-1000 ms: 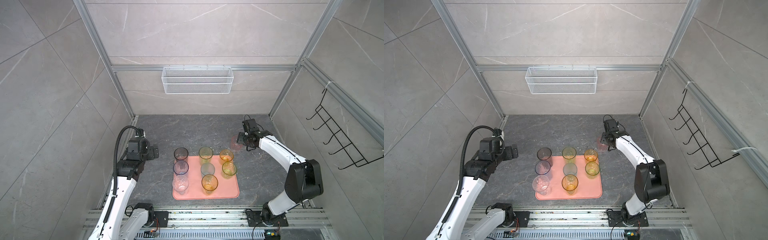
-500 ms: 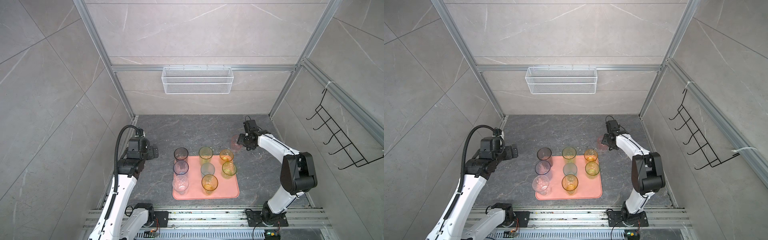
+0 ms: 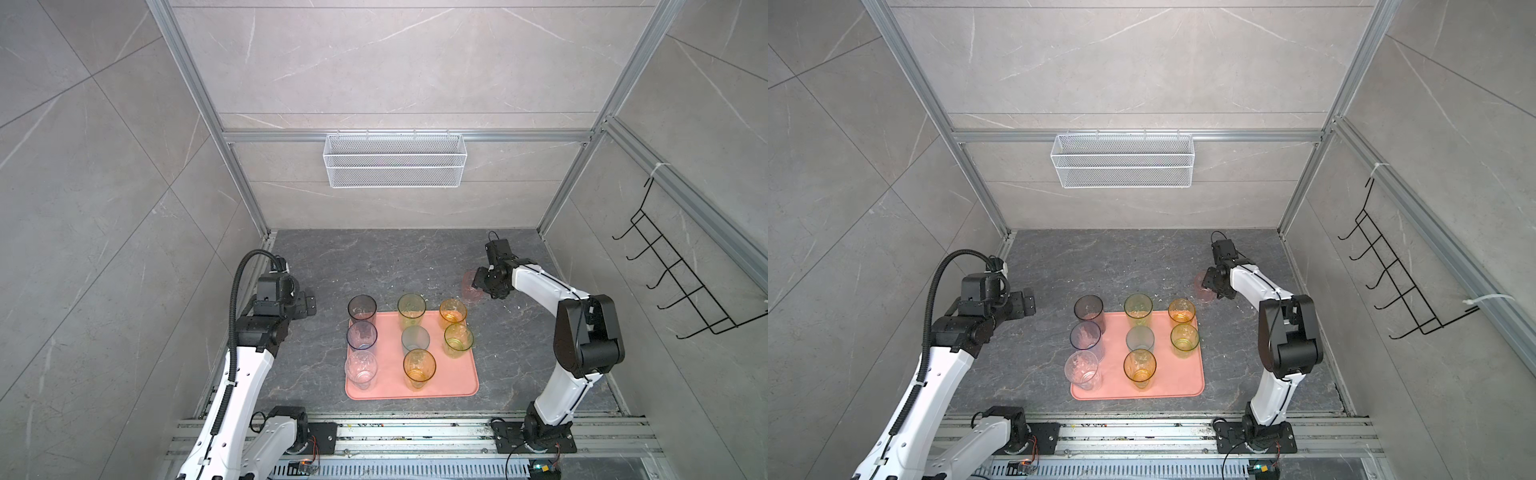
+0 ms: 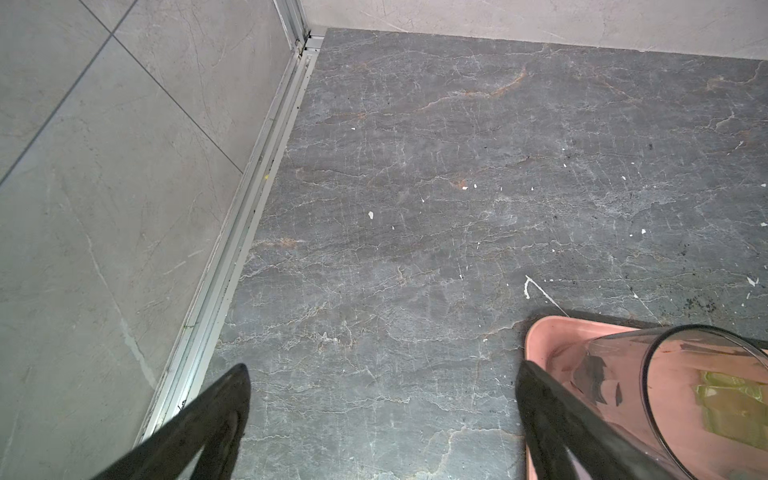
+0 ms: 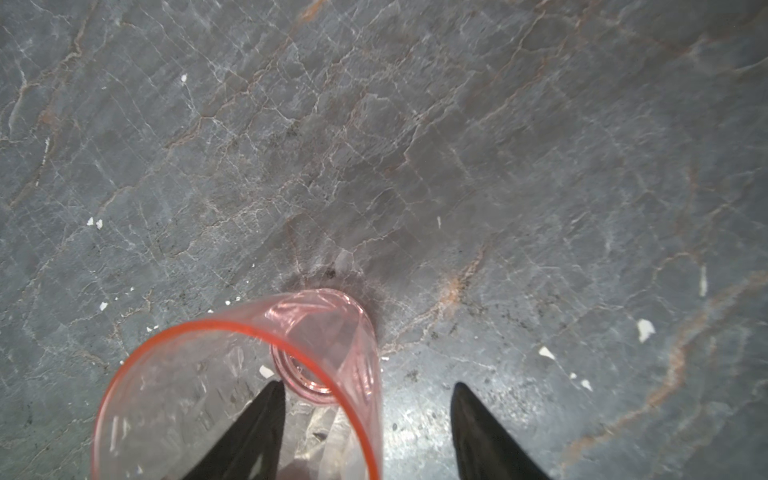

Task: Place the glasses into the tray
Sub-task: 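Lower the right gripper into the pink cup's rim and close it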

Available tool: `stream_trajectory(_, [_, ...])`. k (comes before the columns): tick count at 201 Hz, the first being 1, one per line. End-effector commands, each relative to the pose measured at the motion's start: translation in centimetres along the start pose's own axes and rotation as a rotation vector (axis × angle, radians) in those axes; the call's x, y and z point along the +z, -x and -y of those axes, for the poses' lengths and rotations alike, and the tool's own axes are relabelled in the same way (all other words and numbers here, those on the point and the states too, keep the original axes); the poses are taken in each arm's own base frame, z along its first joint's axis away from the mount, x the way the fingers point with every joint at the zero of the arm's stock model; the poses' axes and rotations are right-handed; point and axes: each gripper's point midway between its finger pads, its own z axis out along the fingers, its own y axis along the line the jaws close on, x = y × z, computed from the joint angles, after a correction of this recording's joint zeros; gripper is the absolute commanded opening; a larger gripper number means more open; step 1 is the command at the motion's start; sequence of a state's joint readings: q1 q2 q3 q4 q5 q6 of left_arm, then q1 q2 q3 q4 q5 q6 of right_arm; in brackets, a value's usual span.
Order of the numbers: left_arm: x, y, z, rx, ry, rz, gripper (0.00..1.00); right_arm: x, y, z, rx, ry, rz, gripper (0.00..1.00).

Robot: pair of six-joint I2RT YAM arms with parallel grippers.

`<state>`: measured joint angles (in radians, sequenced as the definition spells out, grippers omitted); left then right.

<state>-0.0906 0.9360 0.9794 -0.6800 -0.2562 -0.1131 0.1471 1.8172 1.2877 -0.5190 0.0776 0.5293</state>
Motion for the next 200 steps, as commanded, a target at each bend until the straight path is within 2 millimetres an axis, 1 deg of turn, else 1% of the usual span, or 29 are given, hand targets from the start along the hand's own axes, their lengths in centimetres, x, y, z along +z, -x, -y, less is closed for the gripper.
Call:
stream_trajectory(1, [-0.2,0.7,0.0,-0.012,-0.005,0.021,0.99,0.3,0.6,-0.4,0.018,0.017,-0.005,0.63])
stream_trajectory(53, [-0.1,0.7,-0.1,-0.014,-0.007,0.017,0.99,1.2,0.6,-0.4,0.023,0.012,-0.017,0.6])
stream_trajectory(75, [-0.1,0.7,0.0,-0.014,-0.009,0.016,0.99,1.5,0.6,-0.4,0.023,0.015,-0.025,0.56])
stream_trajectory(135, [0.0,0.7,0.0,-0.015,-0.01,0.012,0.99,2.2,0.5,-0.8,0.024,0.037,-0.039,0.38])
stream_trajectory(200, [0.0,0.6,0.0,-0.016,-0.01,0.011,1.0,2.1,0.8,-1.2,0.009,0.052,-0.038,0.22])
